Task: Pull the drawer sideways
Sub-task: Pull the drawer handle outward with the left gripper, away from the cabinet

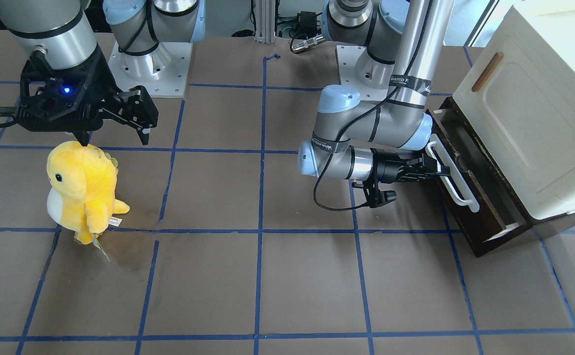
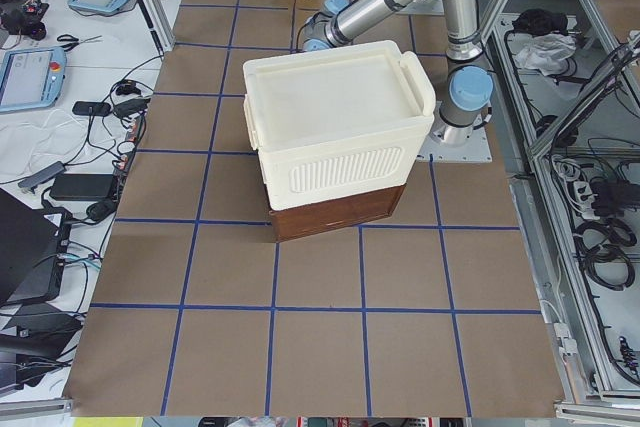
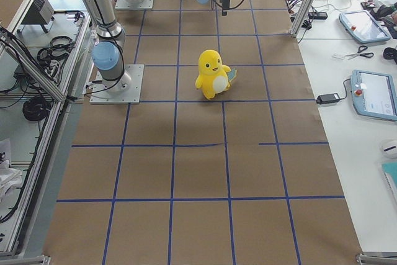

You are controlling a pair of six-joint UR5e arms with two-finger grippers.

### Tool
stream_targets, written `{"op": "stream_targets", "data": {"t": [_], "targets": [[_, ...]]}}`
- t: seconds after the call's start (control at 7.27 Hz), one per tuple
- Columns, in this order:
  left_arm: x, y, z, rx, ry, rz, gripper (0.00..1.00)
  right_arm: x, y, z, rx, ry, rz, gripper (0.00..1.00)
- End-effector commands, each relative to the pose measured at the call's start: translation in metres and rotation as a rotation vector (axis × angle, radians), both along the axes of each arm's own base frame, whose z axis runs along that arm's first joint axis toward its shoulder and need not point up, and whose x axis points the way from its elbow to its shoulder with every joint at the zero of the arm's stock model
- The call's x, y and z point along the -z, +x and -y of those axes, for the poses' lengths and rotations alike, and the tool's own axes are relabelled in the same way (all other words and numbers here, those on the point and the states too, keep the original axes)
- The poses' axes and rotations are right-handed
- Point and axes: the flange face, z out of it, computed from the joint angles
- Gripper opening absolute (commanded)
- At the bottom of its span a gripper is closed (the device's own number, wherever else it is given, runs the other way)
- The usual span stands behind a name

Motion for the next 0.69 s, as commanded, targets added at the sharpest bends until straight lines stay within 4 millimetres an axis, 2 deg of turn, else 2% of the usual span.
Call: {"op": "stream_targets", "data": {"t": [0.0,0.55], "targets": [[0.0003,-0.0156,-0.0057,0.032,0.004,0.0,0.2,0.0,0.0,0.0,0.0,0.0,0.0,1.0],[0.0007,-0.0247,-0.0097,0.046,0.005,-0.004,0.2,0.0,0.0,0.0,0.0,0.0,0.0,1.0]]}}
